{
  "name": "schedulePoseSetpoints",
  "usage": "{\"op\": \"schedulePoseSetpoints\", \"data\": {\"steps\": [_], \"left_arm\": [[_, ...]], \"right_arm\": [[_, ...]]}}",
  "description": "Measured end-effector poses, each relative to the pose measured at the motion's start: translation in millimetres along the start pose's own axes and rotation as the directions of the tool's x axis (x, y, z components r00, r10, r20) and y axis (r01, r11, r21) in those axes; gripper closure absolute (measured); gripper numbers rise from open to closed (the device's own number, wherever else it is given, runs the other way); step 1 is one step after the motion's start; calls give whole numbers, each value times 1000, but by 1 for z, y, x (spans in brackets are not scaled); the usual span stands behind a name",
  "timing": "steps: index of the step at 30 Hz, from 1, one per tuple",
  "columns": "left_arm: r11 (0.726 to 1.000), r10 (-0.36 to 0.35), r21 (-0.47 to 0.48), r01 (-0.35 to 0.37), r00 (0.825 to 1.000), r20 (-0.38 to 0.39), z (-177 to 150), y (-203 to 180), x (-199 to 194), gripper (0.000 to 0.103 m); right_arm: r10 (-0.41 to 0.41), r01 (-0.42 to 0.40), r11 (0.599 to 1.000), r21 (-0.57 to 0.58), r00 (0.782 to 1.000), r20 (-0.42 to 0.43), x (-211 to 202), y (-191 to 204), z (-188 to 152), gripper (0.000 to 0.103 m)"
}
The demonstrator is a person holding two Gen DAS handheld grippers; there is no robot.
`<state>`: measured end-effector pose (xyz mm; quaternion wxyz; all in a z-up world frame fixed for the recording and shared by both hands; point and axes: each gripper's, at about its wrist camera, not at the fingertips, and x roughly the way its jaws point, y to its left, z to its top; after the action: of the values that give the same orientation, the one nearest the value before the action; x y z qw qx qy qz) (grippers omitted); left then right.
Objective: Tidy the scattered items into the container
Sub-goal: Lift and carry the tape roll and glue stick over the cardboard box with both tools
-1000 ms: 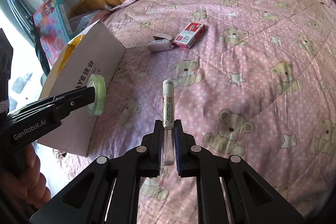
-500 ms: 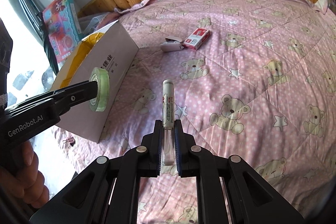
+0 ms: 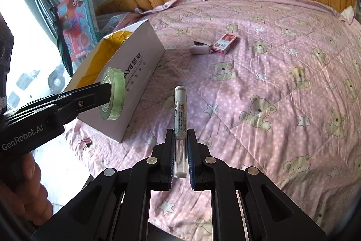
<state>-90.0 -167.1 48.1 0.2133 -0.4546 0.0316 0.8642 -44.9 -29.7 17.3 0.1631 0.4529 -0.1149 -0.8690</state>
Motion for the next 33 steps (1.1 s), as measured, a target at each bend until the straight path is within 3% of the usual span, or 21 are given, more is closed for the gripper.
{"op": "schedulePoseSetpoints", "data": {"steps": [16,33], "left_arm": [[1000,-9,-24,11,998,64,-21,15,-44,88],[997,7,-75,3,992,127,-22,50,-72,88]], "right_arm": [[33,-31,998,-63,999,25,-22,44,-10,92],[54,-50,989,-136,998,23,-24,84,-2,92]]}}
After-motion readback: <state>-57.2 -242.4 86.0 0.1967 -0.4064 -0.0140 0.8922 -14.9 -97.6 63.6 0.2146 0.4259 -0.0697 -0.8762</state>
